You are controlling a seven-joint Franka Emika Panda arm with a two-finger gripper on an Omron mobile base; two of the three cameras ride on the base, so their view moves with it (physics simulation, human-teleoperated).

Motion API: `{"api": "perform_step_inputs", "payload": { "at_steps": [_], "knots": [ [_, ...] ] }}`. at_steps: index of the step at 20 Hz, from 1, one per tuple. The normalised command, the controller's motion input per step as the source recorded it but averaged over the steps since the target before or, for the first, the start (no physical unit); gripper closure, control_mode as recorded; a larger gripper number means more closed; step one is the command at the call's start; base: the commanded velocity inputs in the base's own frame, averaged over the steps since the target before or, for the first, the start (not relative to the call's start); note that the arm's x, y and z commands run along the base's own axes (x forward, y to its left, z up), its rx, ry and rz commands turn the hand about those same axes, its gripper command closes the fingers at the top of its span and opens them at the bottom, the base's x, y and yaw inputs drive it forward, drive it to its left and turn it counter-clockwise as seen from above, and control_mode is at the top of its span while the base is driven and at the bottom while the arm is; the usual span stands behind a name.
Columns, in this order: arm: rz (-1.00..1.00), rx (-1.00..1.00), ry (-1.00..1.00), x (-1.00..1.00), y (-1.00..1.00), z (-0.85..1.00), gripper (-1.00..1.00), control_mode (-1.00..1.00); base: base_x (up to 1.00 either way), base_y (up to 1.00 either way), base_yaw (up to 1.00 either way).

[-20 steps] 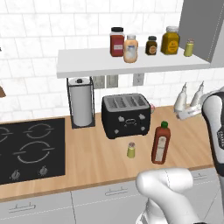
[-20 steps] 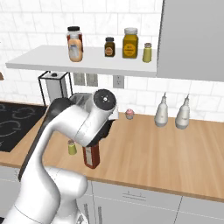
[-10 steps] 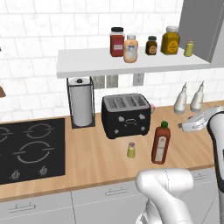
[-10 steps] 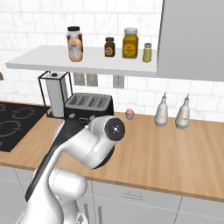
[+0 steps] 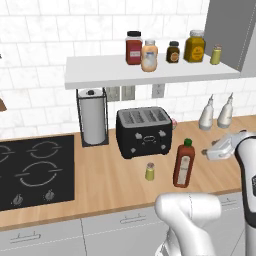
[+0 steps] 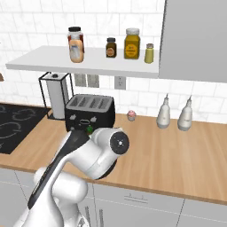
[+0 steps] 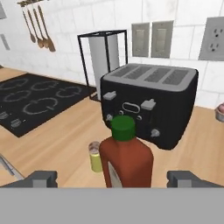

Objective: Put the shaker and condiment bottle from the counter next to their counterparts in the cabinet.

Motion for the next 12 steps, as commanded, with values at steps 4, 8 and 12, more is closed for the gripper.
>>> {"api": "perform_step_inputs", "payload": {
  "at_steps": [4,8,12],
  "knots": [
    [0.1,0.03,0.0,0.0,-0.03,-0.23,-1.0,-1.0,0.0,0.0,0.0],
    [0.11,0.05,0.0,0.0,-0.05,-0.12,-1.0,-1.0,0.0,0.0,0.0],
    [0.05,0.02,0.0,0.0,0.0,-0.11,-1.0,-1.0,0.0,0.0,0.0]
  ]
}}
